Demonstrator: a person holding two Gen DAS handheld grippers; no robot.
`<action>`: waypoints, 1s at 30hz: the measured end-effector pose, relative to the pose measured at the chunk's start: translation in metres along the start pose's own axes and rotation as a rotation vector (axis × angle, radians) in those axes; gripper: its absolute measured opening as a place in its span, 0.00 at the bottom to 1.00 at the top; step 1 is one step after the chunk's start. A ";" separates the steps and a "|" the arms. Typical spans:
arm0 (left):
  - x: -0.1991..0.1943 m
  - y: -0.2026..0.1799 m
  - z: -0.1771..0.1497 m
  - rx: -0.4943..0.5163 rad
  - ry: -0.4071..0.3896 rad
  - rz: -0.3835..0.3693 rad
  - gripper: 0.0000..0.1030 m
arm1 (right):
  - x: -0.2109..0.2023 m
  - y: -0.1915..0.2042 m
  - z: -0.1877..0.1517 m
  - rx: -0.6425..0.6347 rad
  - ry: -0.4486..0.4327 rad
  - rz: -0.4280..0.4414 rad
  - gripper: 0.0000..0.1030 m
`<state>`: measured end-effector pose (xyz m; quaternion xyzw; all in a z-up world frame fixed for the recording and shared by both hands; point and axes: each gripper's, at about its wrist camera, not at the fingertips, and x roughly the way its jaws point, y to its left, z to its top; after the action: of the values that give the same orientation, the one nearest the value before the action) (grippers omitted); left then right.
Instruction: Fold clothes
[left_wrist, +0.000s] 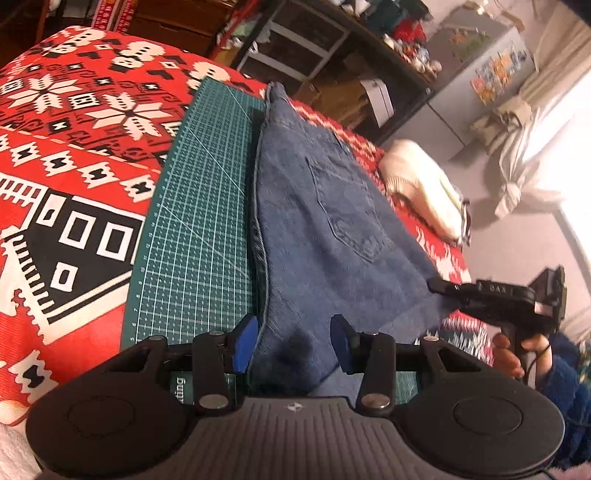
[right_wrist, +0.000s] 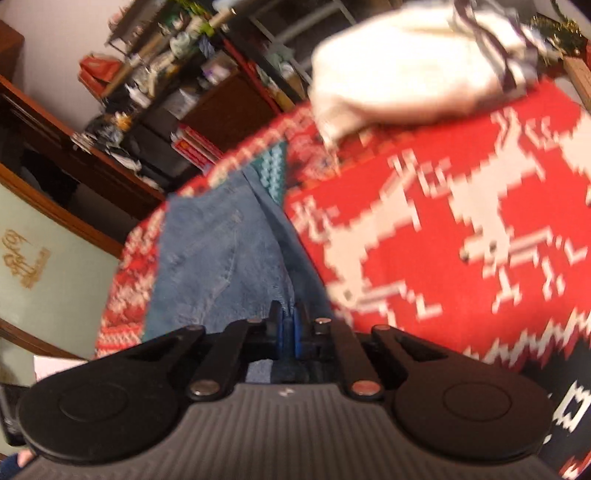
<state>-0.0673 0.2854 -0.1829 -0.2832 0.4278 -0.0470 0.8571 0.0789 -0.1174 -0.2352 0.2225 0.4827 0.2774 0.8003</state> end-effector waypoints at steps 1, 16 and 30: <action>0.000 0.000 -0.001 0.006 0.009 0.008 0.42 | 0.004 -0.003 -0.002 0.001 0.013 0.000 0.07; 0.009 0.016 -0.015 -0.095 0.111 0.021 0.31 | 0.008 -0.017 -0.007 -0.080 0.084 -0.011 0.20; -0.038 0.065 -0.003 -0.208 -0.058 0.077 0.14 | -0.002 0.004 -0.039 0.059 0.192 0.106 0.13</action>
<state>-0.1044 0.3502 -0.1913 -0.3551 0.4159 0.0389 0.8363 0.0422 -0.1121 -0.2481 0.2434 0.5528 0.3251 0.7277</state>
